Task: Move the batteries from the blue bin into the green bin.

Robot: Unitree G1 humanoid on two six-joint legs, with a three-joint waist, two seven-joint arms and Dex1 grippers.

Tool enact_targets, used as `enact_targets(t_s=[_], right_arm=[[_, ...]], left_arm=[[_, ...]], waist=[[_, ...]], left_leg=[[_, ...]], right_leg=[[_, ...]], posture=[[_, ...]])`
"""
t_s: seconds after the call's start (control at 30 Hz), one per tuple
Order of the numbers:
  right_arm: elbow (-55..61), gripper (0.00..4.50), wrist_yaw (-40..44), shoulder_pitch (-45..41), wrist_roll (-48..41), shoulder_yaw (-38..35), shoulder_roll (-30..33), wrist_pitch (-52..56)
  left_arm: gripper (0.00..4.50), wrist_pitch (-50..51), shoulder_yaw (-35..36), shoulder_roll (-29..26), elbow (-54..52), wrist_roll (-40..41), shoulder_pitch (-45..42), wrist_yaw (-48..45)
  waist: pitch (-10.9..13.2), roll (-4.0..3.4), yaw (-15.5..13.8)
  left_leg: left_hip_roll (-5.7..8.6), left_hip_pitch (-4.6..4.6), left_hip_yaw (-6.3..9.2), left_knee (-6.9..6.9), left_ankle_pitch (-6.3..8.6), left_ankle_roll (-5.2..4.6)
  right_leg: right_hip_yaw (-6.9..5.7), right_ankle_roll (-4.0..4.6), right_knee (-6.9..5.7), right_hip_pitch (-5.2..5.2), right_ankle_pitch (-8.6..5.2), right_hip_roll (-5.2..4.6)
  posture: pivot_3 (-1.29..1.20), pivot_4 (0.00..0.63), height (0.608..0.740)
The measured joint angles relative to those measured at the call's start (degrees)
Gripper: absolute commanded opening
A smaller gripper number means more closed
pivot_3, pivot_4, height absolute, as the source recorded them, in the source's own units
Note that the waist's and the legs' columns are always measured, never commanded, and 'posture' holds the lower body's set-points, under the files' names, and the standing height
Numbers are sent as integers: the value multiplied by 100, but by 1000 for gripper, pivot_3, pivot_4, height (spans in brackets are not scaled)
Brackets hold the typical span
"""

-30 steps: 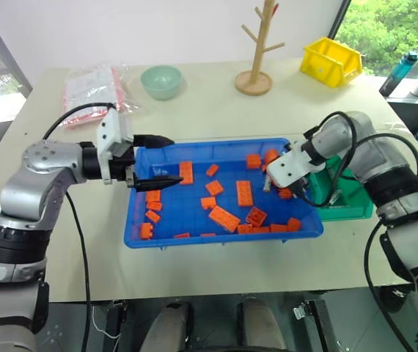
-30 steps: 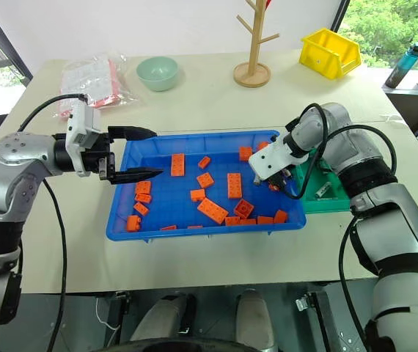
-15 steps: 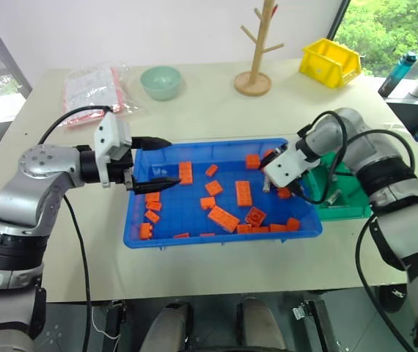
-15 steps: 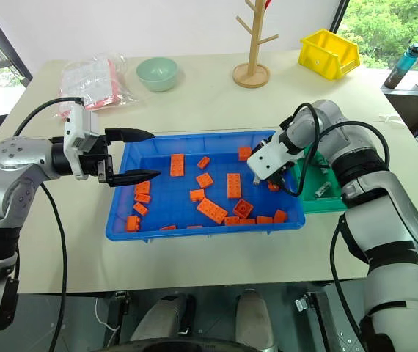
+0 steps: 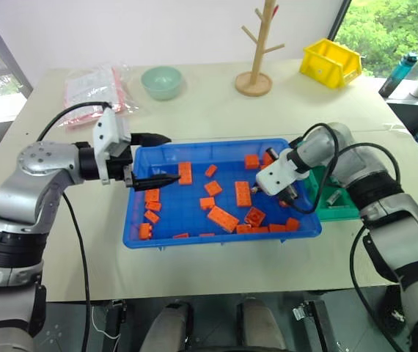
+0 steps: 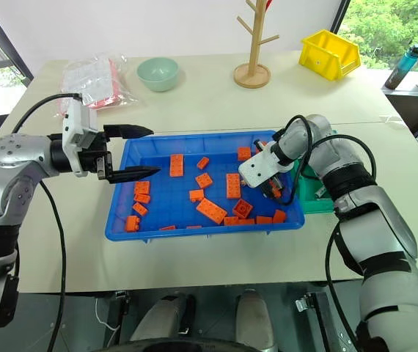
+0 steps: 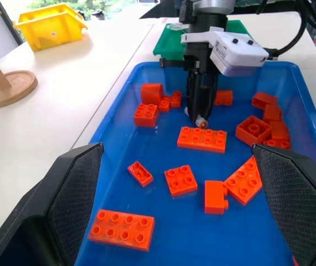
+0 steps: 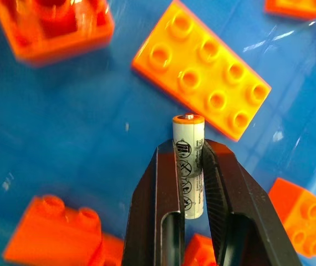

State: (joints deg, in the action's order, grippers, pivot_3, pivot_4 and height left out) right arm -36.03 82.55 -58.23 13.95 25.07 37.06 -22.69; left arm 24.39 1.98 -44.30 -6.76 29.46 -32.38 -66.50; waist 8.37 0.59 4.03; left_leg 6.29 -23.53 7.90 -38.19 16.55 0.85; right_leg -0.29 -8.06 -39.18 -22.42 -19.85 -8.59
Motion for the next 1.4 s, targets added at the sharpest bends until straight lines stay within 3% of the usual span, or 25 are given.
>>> enact_targets(t_s=[0.17, 0.3, 0.47, 0.57, 0.6, 0.83, 1.0, 1.2, 1.27, 1.4], right_arm=[[1347, 9, -32, -10, -1014, -1034, 147, 2889], [2296, 9, -503, 268, -1467, -1995, 832, 4671], [3586, 9, -1339, 1901, -1808, -3334, 1609, 6451], [4286, 9, -1705, 2726, -2037, -4023, 1729, 7154], [4457, 9, -1808, 2917, -2100, -4174, 1747, 7278], [5287, 3449, -2733, 3803, -2384, -4512, 1436, 7722], [5295, 3449, -2915, 4140, -2548, -4630, 1465, 7437], [5141, 3449, -1631, 5252, -3448, -5740, 1976, 6845], [4632, 3449, -1172, 5420, -3622, -6272, 2345, 6705], [3696, 3449, -590, 5634, -3763, -6645, 2751, 6362]], left_arm=[[4500, -3, -2, 3, 27, 0, -4, -48], [4500, -4, 7, -5, 62, -1, 27, -71], [4500, -10, 70, -3, 144, 0, 128, -101], [4500, -13, 98, 0, 243, -1, 107, -145], [4500, -13, 94, 7, 276, -2, 91, -169], [4500, -11, 86, 60, 704, -8, -404, -246], [4500, -44, 87, 67, 891, -30, -437, -327], [4500, 93, 532, -363, 893, 95, -160, -342], [4500, 223, 859, -731, 939, 178, 137, -446], [4500, 377, 1251, -1122, 946, 307, 523, -582]], waist=[[0, -1, -32], [0, 0, -154], [0, 0, -224], [0, -1, -184], [0, -1, -158], [0, -1, -154], [0, -1, -178], [0, -1, -168], [0, -1, -145], [0, -1, -150]], left_leg=[[2, -5, 5, -1, 0, 0], [9, -8, 10, 0, 1, -1], [13, -19, 5, -4, 1, -2], [4, -19, -7, -3, 1, -2], [2, -18, -11, -2, 1, -2], [0, -17, -17, -4, 1, -2], [2, -16, -11, -5, 1, -2], [1, -14, -12, -4, 2, -6], [-4, 2, -16, 5, 2, -6], [-5, 9, -18, 4, 3, -6]], right_leg=[[0, 0, -4, -2, 0, -2], [0, 0, 4, -1, 0, -8], [3, 0, 1, -8, 0, -14], [4, 0, -5, -9, 0, -10], [4, 0, -5, -9, 0, -9], [4, 0, -5, -6, 0, -10], [3, 0, -5, -3, 0, -8], [3, 0, -2, 2, 0, -6], [3, 0, 3, 10, 0, -5], [3, 0, 9, 17, 0, -7]], posture=[[0, 150, 719], [0, 150, 719], [0, 150, 719], [0, 150, 719], [0, 150, 719], [0, 150, 719], [0, 150, 719], [0, 150, 719], [0, 150, 719], [0, 150, 719]])
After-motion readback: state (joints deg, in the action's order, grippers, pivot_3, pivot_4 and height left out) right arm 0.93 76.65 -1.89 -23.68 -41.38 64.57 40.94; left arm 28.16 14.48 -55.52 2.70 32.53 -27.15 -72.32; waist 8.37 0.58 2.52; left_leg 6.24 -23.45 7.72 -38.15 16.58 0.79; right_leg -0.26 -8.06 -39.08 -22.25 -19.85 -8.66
